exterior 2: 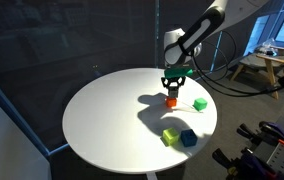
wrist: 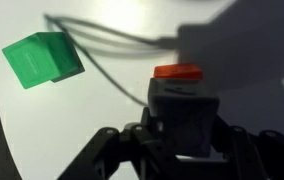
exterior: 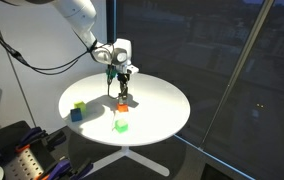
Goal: Pick up the gray block from the table and put it on the orange block
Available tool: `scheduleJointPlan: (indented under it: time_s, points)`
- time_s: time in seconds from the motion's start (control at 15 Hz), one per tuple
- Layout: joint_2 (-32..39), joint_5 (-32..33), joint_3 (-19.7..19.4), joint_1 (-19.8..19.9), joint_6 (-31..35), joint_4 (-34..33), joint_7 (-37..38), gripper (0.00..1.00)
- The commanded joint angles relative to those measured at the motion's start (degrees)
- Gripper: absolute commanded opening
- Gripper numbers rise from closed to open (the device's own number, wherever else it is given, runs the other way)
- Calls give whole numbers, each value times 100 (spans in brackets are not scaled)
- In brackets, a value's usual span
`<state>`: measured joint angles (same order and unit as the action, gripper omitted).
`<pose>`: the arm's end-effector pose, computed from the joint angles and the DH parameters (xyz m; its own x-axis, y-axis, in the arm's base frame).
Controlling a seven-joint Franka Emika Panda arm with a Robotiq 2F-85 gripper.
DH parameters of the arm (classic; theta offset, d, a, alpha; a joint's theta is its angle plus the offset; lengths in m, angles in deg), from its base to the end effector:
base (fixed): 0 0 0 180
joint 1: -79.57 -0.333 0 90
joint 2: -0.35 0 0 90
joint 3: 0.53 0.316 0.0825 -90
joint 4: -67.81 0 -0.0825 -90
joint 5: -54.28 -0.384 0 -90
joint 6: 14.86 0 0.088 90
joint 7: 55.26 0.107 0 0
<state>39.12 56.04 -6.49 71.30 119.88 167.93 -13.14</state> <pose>0.6566 0.0312 0.1816 0.7951 -0.6065 0.0043 -0.6031 -0.7899 0.1110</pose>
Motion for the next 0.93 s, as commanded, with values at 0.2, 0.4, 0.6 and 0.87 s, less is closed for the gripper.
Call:
scheduleJointPlan:
  time_s: [0.2, 0.4, 0.6, 0.87]
  points:
    - [126, 17, -80, -38, -104, -224, -10, 56]
    - [139, 13, -81, -34, -114, -240, -21, 84]
    - [149, 16, -84, -34, -120, -254, -21, 100]
    - [99, 3, -83, -29, -112, -226, -23, 100]
